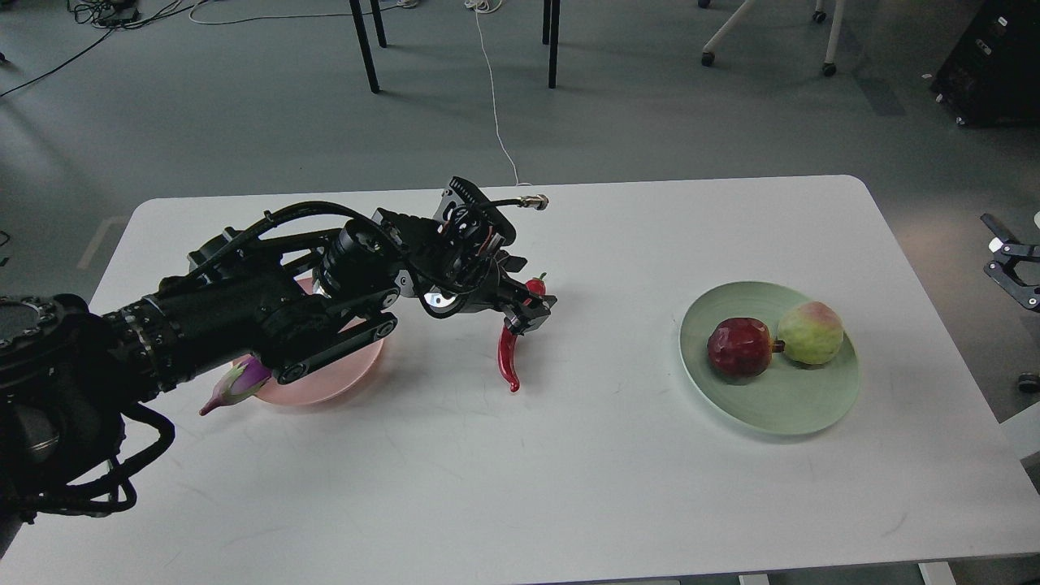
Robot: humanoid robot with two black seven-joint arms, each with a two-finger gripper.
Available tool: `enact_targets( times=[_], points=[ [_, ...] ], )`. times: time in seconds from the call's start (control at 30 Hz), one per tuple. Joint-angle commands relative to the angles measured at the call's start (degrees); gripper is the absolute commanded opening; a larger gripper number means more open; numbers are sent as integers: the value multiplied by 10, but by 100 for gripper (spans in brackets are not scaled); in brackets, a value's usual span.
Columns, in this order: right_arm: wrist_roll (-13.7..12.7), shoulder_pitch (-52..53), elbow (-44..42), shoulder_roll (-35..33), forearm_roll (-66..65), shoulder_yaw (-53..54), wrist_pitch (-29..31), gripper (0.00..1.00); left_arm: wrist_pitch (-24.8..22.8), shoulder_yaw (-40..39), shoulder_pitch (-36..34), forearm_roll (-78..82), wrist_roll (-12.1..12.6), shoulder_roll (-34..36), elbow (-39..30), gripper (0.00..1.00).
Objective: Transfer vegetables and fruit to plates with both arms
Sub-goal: 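Reach the left hand to the red chili pepper and grasp it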
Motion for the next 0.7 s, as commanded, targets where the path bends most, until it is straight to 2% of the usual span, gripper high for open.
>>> enact_targets(
  times=[0.0, 0.27, 0.67],
  points=[
    [0, 0, 1, 0, 0, 1, 0, 99, 11, 37, 4, 0, 0, -2, 4, 69],
    [0, 0, 1, 1, 0, 1, 0, 99, 24, 48, 19, 14, -1, -11, 43, 66],
    [0, 0, 0, 4, 0, 3, 0, 99, 34, 48, 27, 20, -2, -15, 45, 64]
  ],
)
